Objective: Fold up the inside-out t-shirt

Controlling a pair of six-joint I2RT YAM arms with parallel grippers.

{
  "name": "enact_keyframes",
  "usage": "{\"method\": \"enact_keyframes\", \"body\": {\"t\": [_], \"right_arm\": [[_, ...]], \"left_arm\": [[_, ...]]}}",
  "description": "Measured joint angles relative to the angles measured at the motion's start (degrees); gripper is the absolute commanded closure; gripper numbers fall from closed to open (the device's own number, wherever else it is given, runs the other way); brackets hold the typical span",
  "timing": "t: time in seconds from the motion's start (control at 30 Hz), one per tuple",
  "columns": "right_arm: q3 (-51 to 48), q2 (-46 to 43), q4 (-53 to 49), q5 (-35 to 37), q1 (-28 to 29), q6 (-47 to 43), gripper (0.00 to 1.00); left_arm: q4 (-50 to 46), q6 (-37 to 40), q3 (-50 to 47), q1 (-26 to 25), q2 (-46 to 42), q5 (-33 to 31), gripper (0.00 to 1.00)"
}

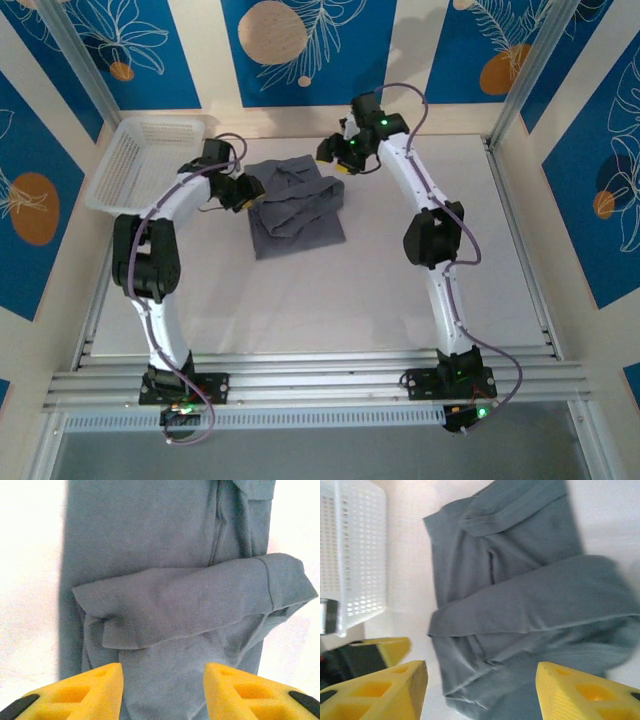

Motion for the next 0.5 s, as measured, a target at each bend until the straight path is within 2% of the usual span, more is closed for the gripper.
{"method": "enact_keyframes", "body": {"t": [0.1,0.23,0.3,0.43,0.5], "right_arm": [[-7.37,-4.0,-2.05,1.6,-1.16,-3.48,0.4],[-31.82,-13.44,2.19,1.66,-1.84,-4.79,0.41],[-39.32,-14.67,3.04,0.61,-1.9,-4.79,0.42],[-45.31,-13.97,5.2,-1.4,-1.64,-5.14,0.42],[-45.86,-13.35,6.6,-2.01,-1.4,-5.05,0.47]], "left_arm": [[1.44,1.2,-5.86,0.31,-4.9,0.17,0.54],[3.17,1.22,-17.62,0.28,-11.19,2.08,0.55],[3.54,1.22,-21.7,0.04,-11.21,3.76,0.55],[3.74,1.25,-24.06,-1.4,-8.94,6.1,0.57],[5.35,0.9,-24.06,-2.14,-8.13,7.23,0.66]]}}
